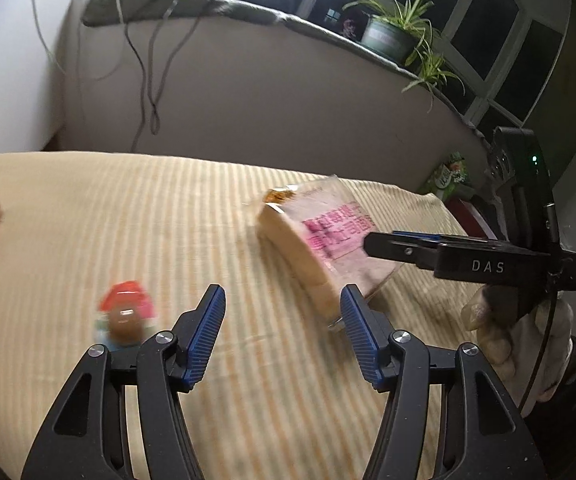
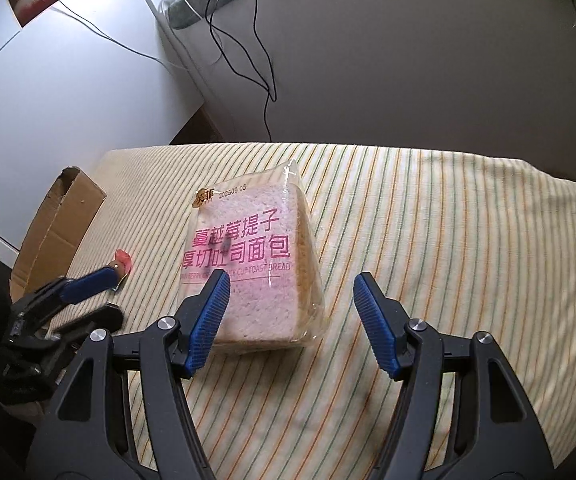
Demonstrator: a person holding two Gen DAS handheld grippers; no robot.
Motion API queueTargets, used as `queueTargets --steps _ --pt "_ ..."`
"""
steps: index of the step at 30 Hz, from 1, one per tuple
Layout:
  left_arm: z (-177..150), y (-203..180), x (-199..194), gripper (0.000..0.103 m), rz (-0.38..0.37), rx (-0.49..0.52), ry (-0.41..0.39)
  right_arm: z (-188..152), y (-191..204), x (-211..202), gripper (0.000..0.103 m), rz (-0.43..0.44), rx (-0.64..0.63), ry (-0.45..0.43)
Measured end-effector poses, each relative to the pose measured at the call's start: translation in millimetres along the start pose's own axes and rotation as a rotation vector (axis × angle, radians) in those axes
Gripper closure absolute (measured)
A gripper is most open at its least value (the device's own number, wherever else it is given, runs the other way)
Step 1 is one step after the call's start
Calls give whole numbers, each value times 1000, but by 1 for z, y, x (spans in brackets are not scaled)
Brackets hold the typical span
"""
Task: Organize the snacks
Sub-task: 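Grasp the sliced bread bag with the right tool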
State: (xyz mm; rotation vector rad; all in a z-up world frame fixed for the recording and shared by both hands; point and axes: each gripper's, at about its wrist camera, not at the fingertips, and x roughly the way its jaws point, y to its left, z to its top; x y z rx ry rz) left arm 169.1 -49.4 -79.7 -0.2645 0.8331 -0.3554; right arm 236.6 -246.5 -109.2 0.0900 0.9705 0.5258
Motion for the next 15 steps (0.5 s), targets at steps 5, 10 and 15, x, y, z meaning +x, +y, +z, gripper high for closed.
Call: queueTargets --steps 5,10,15 --pt "4 -6 26 43 -46 -25 48 4 -5 5 36 47 10 17" --pt "7 -4 46 43 -91 -60 80 7 -5 15 36 89 12 53" --pt "7 -8 49 44 -106 -43 85 7 -3 19 44 124 19 70"
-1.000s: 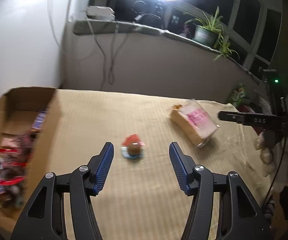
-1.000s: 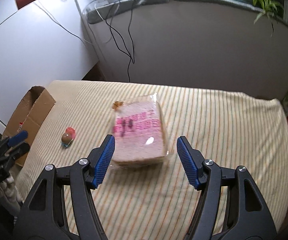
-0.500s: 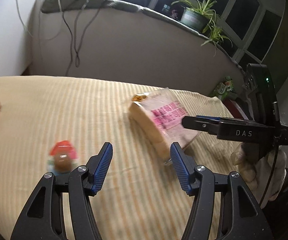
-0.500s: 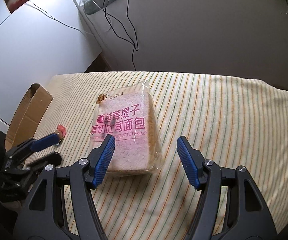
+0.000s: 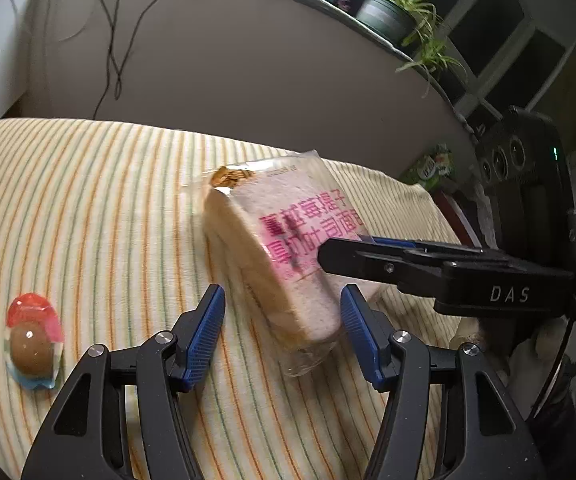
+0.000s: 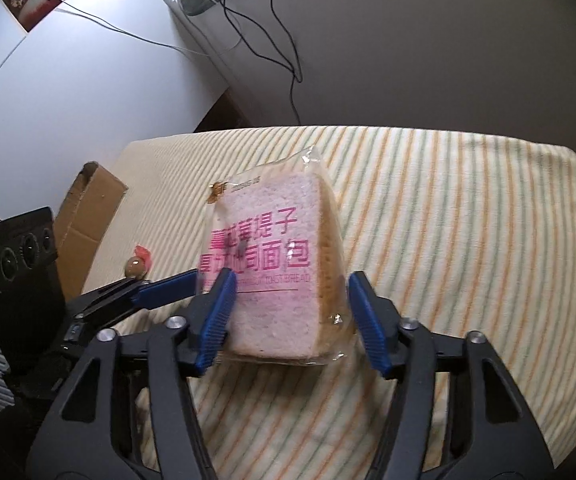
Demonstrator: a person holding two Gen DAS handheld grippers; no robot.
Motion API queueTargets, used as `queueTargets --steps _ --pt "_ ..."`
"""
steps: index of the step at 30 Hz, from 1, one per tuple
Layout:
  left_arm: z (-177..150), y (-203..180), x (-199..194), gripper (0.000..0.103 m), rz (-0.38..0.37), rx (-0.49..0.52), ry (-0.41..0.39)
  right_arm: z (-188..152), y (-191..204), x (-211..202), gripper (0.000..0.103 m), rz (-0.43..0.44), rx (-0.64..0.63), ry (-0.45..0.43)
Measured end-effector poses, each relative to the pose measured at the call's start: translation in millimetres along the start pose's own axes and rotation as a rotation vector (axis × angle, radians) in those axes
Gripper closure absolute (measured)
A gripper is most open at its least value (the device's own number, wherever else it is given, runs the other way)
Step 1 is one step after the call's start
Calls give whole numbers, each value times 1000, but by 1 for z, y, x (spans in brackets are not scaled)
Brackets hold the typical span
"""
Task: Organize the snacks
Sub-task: 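Grasp the sliced bread bag with the right tool, then carry the bread bag into the box and open the right tool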
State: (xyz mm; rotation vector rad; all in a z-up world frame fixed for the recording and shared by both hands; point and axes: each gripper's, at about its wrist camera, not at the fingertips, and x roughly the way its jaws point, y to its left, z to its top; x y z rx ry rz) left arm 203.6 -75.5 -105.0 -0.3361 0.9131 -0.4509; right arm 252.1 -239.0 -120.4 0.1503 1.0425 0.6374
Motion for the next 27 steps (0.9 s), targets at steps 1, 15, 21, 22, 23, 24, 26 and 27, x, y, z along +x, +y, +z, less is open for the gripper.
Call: queueTargets --steps 1,15,21,22,23,24,26,27 --pt "0 -3 1 45 -6 14 3 0 2 1 47 -5 0 1" --pt "8 -23 -27 50 40 102 -61 9 41 -13 57 4 -8 -8" --pt "13 -23 -71 50 70 134 -133 17 78 -35 57 23 -71 -52" --pt "14 -22 -78 50 75 133 -145 19 85 -37 57 26 -82 -58" --pt "14 -20 -87 50 82 134 -159 21 94 -39 57 30 -93 -63" --pt "13 -18 -93 50 88 135 -170 22 102 -41 57 34 -105 -69" --pt "12 -14 -107 50 105 137 -192 24 116 -43 57 42 -128 -75" --pt "10 -11 -113 50 114 136 -203 25 126 -43 57 46 -143 -78"
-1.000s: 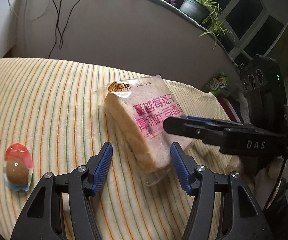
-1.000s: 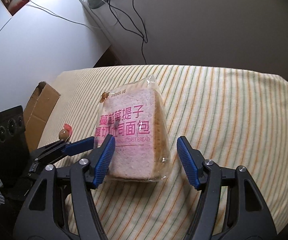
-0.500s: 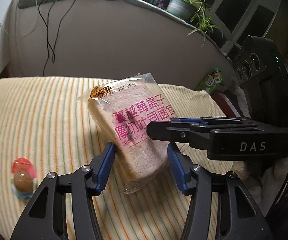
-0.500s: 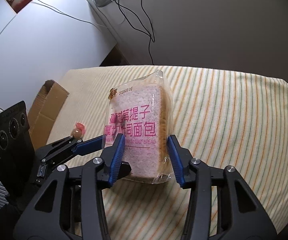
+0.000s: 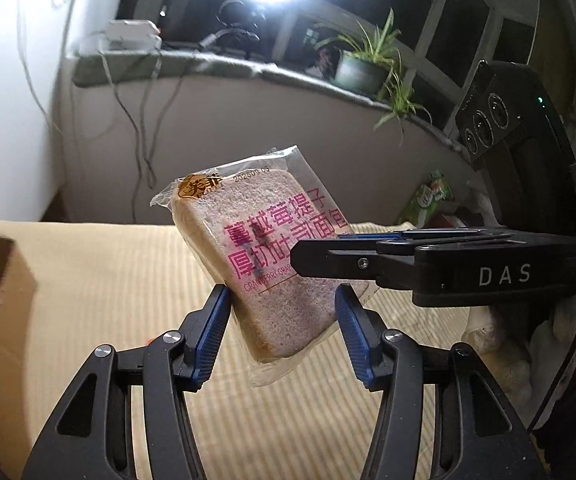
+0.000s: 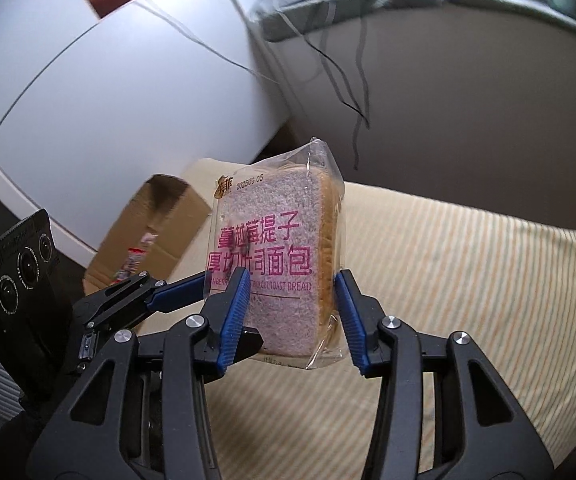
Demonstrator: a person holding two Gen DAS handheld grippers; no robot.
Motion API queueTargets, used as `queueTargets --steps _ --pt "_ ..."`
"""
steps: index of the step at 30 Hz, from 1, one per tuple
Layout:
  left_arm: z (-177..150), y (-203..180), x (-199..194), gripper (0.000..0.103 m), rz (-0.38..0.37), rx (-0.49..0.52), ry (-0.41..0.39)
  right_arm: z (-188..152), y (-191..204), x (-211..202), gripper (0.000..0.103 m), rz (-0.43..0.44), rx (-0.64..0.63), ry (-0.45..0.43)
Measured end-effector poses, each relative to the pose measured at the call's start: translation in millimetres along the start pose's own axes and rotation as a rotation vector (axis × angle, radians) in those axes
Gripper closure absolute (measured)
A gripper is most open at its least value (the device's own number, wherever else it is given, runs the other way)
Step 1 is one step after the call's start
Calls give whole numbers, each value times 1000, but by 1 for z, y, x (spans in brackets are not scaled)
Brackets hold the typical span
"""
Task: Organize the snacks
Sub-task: 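Carry the bread bag into the box and open the right tool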
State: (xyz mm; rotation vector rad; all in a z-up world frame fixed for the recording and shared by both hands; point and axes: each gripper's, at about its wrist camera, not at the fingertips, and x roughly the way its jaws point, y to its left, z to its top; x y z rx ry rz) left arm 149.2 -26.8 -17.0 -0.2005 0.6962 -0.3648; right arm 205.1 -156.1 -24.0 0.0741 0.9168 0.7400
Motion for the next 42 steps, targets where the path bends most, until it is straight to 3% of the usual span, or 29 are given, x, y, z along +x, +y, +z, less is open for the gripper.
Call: queueTargets --steps 12,23,32,42 --pt "-9 48 -62 50 97 -45 -65 15 81 24 57 51 -111 5" --pt "-25 115 -110 50 198 -133 -108 29 157 74 57 110 -200 46" --pt "-37 164 -127 50 272 -182 -106 33 202 121 57 149 -242 93" --pt "-47 203 -131 50 312 -224 -87 37 225 163 57 170 -251 142"
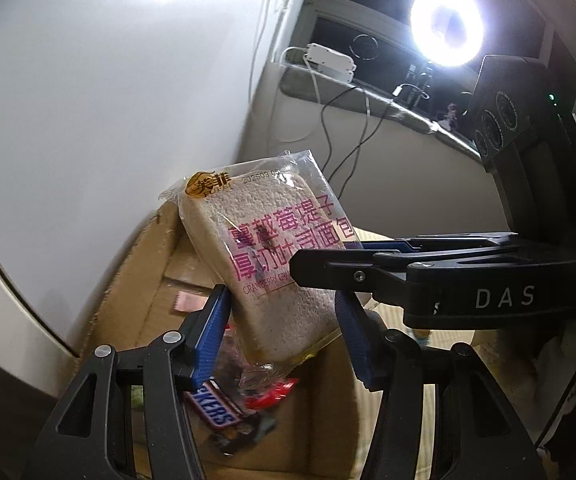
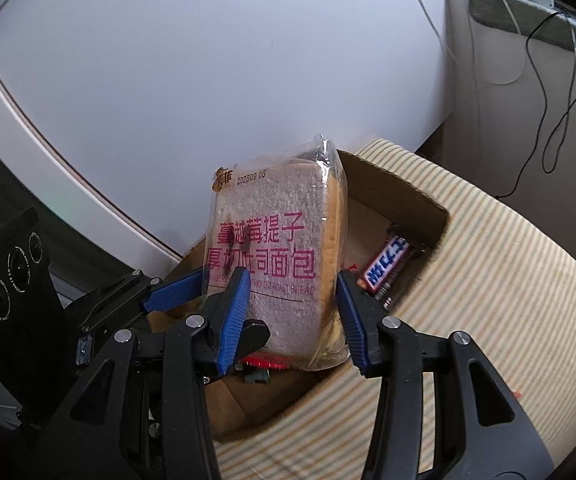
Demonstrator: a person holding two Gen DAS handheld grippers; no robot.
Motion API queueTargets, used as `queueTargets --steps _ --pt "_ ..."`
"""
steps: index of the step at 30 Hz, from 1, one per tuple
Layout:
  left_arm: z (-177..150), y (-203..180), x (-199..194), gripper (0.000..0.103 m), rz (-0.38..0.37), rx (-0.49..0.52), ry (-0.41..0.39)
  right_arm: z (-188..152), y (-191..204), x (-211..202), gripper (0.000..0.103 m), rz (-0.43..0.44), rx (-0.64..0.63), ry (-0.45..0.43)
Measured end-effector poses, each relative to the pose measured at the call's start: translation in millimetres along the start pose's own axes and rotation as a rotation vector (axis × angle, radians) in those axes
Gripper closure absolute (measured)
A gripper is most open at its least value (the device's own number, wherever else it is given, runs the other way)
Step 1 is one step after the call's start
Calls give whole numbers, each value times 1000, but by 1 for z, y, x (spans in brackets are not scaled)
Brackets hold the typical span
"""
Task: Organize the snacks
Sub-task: 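Carry the bread bag into the box and open the right tool, then move the right tool to the round cake and grasp it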
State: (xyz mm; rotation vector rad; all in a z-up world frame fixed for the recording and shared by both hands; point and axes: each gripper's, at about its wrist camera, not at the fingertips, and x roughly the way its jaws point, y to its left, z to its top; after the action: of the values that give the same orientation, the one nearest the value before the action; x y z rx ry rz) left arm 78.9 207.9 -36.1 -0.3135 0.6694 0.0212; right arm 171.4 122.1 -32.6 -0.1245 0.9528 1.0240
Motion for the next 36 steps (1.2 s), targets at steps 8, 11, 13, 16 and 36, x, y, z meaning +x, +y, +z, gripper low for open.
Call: queueTargets --steps 8,11,13,16,36 --pt "-1 15 12 50 18 -22 23 3 1 19 57 12 -2 28" --pt "1 14 19 50 24 -29 31 2 1 25 57 11 -2 35" --pt "3 13 24 50 28 -32 37 1 1 27 57 9 -2 39" --pt "4 11 28 50 35 -32 43 1 1 29 57 4 1 42" --pt "4 -5 31 52 88 19 54 4 11 14 35 -88 -31 -7"
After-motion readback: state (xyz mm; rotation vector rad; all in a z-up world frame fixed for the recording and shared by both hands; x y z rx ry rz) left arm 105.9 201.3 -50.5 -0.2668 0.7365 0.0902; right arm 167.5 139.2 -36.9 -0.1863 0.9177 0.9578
